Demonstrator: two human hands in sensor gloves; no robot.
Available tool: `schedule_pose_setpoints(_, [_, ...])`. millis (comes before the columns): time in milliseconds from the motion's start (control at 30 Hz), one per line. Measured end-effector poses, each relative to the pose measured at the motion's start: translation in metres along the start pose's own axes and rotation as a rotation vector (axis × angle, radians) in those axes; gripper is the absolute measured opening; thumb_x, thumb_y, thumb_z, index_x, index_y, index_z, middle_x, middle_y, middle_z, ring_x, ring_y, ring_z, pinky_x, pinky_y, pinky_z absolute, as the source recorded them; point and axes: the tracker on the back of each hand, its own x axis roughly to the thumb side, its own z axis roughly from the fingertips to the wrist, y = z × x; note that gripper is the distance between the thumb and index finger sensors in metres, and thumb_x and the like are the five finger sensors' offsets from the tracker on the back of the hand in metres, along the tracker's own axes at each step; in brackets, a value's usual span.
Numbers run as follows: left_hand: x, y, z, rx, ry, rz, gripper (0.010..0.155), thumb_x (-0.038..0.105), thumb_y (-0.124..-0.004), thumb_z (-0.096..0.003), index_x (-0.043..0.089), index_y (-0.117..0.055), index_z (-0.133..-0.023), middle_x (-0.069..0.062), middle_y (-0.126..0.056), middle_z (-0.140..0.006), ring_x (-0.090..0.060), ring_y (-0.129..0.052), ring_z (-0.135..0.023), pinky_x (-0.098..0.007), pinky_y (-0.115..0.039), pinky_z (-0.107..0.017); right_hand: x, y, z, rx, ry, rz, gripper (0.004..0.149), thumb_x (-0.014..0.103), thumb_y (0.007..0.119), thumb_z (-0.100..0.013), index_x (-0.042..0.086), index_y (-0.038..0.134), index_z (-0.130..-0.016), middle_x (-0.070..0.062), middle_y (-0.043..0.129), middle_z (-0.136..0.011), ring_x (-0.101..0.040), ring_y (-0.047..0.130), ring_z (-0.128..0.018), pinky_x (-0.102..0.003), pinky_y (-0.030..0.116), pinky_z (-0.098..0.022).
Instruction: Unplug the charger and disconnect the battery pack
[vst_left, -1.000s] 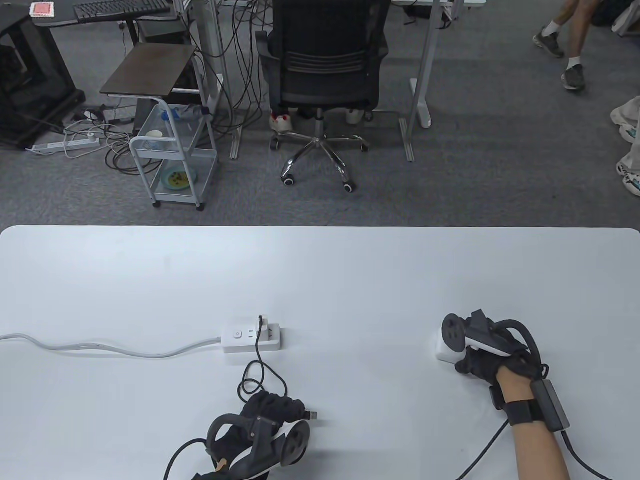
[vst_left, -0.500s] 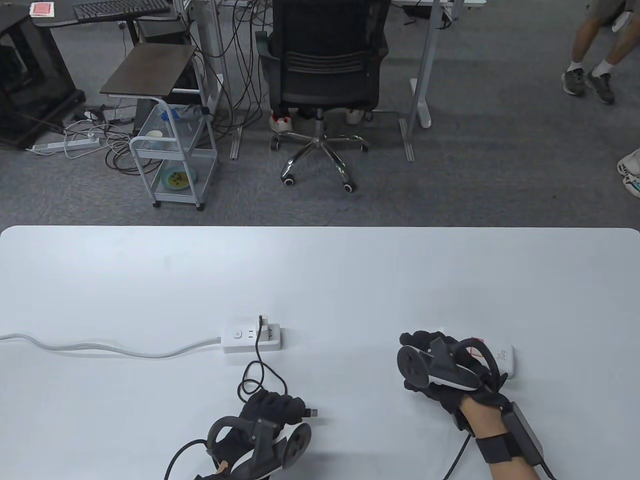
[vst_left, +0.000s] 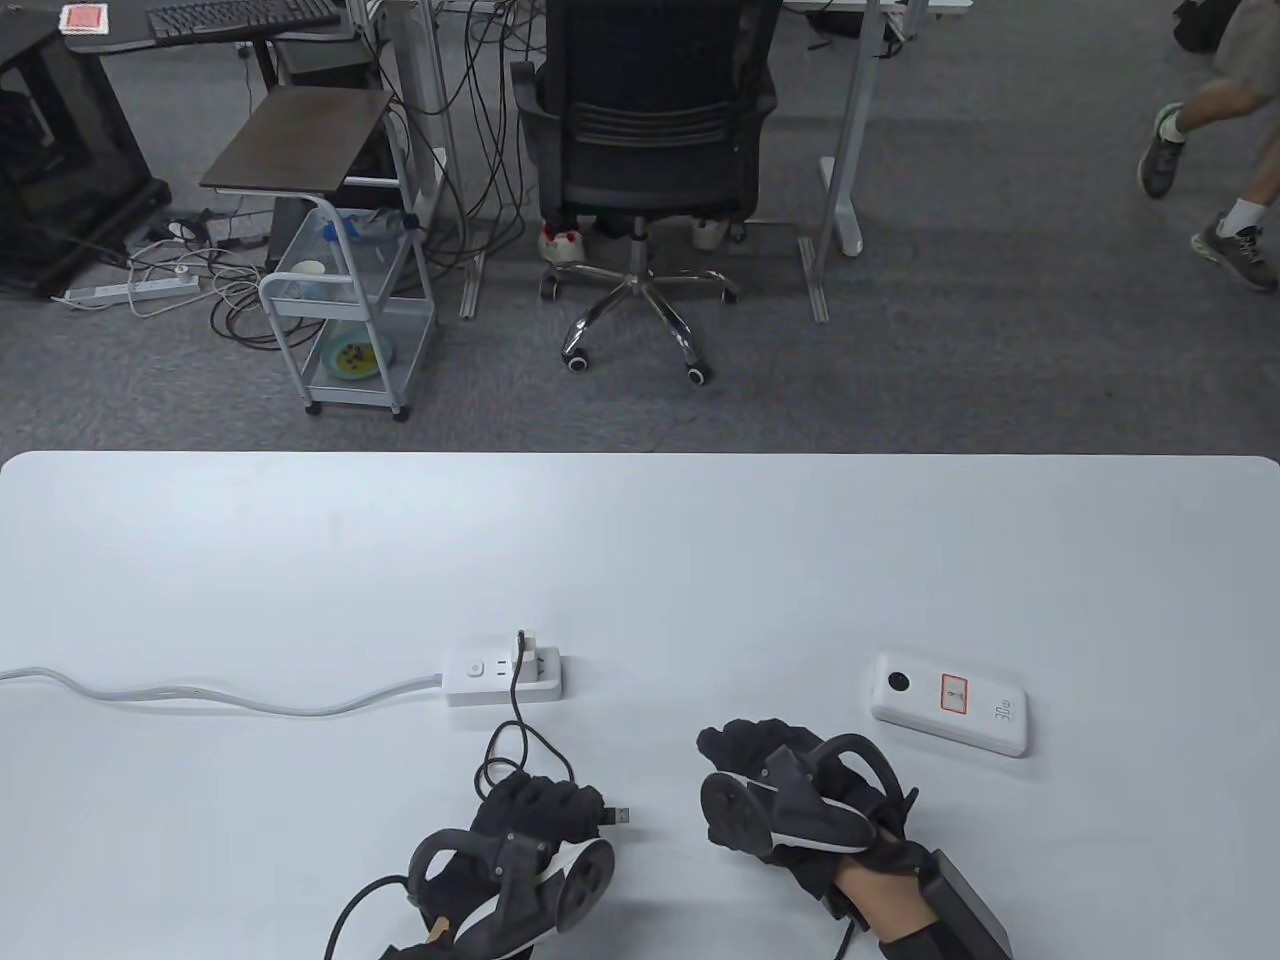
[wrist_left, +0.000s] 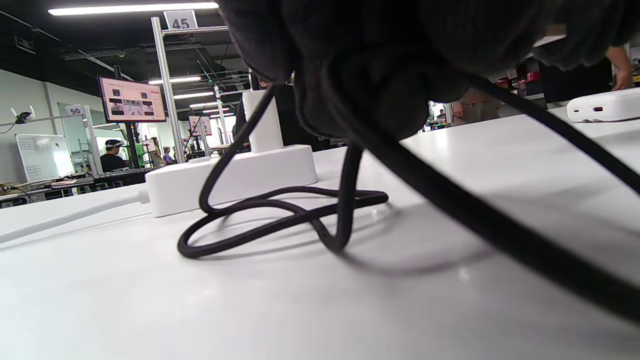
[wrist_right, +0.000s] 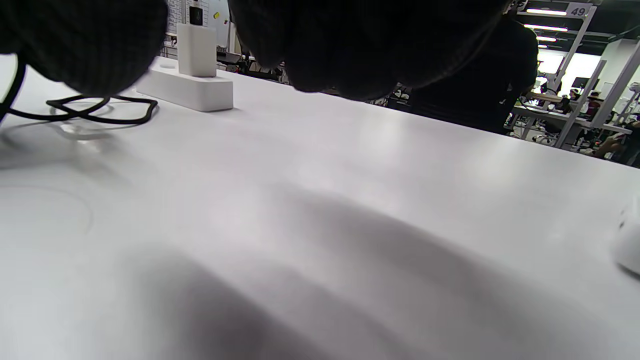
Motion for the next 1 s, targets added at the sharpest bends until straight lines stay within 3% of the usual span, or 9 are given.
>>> schedule_pose_setpoints(367, [-0.004,0.001,0.000,0.018,0.007,0.001,0.040,0.053,-0.081,-0.0449,0.046,-0.087,-0.084,0.023,-0.101,-0.085,-0.005,-0.107,-0.083,-0.026,-0.081,-0.076,0.023,0.012,0.004,0.005,-0.033,0.014,0.080,0.061,0.069,-0.036,0.025,0.052,-0.105,-0.006,0.065,-0.109,-0.033,0.076,-0.091,-0.051,0.068,-0.066])
schedule_pose_setpoints(1000, [-0.003,0.000,-0.001,0.011,0.003,-0.009,0.040,0.054,-0.081,-0.0449,0.047,-0.087,-0.084,0.023,-0.101,-0.085,-0.005,-0.107,-0.083,-0.027,-0.081,-0.076,0.029,0.016,0.007,0.024,-0.054,0.064,0.078,0.061,0.070,-0.036,0.025,0.053,-0.104,-0.006,0.066,-0.108,-0.032,0.077,-0.091,-0.051,0.069,-0.065])
